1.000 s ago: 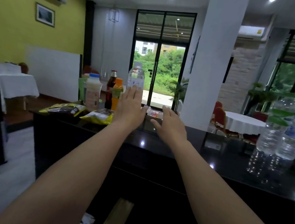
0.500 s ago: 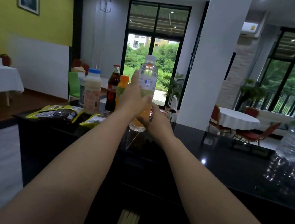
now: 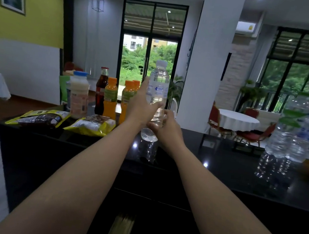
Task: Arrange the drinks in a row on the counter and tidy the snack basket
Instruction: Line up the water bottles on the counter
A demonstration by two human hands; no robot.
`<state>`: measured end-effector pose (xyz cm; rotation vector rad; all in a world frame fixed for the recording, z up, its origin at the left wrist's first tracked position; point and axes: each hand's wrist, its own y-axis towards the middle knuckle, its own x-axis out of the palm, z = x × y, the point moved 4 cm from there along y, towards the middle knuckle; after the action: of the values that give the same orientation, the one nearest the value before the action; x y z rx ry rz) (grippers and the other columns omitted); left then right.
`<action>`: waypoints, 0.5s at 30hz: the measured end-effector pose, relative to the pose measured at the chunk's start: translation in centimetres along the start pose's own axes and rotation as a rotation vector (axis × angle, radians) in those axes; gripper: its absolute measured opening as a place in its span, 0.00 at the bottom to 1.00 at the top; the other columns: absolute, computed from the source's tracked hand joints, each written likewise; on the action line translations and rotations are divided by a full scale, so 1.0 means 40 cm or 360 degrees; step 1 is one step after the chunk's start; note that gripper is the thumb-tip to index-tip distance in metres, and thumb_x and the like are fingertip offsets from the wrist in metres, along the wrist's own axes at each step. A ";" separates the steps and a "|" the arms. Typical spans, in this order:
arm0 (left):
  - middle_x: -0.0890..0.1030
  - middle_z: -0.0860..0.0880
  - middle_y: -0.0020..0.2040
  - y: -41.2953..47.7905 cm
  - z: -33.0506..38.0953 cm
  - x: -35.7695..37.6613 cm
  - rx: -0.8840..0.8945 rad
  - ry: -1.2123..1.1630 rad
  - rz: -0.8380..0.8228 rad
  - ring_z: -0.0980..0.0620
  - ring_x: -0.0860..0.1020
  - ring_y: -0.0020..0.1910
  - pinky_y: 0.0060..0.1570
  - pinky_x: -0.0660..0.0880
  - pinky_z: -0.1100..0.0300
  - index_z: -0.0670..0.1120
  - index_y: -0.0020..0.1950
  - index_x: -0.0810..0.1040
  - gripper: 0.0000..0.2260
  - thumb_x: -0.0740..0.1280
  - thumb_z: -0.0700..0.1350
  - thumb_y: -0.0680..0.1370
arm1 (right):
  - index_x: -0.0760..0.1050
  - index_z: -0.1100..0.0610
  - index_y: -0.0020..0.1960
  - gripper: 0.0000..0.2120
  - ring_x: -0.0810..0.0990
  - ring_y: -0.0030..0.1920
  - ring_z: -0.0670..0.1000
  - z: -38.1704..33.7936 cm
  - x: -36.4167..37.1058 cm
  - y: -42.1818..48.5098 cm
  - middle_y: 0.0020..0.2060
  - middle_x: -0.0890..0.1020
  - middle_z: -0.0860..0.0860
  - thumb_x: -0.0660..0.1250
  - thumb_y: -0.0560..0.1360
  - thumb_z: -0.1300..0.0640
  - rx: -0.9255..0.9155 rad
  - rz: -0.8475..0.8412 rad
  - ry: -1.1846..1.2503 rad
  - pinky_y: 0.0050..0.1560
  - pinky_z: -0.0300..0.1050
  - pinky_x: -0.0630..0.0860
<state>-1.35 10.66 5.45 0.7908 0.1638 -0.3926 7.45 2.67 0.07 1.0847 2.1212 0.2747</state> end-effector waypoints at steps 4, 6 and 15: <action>0.76 0.50 0.66 -0.036 0.086 0.119 0.0007 -0.0119 -0.0140 0.49 0.75 0.62 0.52 0.69 0.60 0.56 0.78 0.54 0.40 0.73 0.51 0.73 | 0.64 0.51 0.65 0.29 0.79 0.53 0.54 0.066 -0.134 -0.040 0.54 0.79 0.50 0.73 0.71 0.46 0.0059 0.0092 -0.0092 0.46 0.46 0.71; 0.76 0.50 0.65 -0.057 0.131 0.188 0.0011 -0.0164 -0.0203 0.50 0.75 0.61 0.51 0.69 0.61 0.57 0.78 0.54 0.40 0.74 0.51 0.72 | 0.64 0.52 0.65 0.28 0.79 0.52 0.54 0.102 -0.207 -0.063 0.49 0.78 0.48 0.73 0.71 0.47 0.0094 0.0149 -0.0145 0.46 0.48 0.73; 0.72 0.47 0.67 -0.135 0.329 0.483 0.0037 -0.0401 -0.0533 0.48 0.73 0.64 0.62 0.71 0.52 0.56 0.78 0.52 0.39 0.72 0.46 0.75 | 0.61 0.57 0.70 0.34 0.77 0.60 0.58 0.274 -0.501 -0.122 0.62 0.77 0.56 0.73 0.72 0.48 0.0230 0.0380 -0.0310 0.51 0.46 0.71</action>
<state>14.15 -7.65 5.49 0.7307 0.0546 -0.8075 19.61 -17.26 0.11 1.3940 1.8627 0.1223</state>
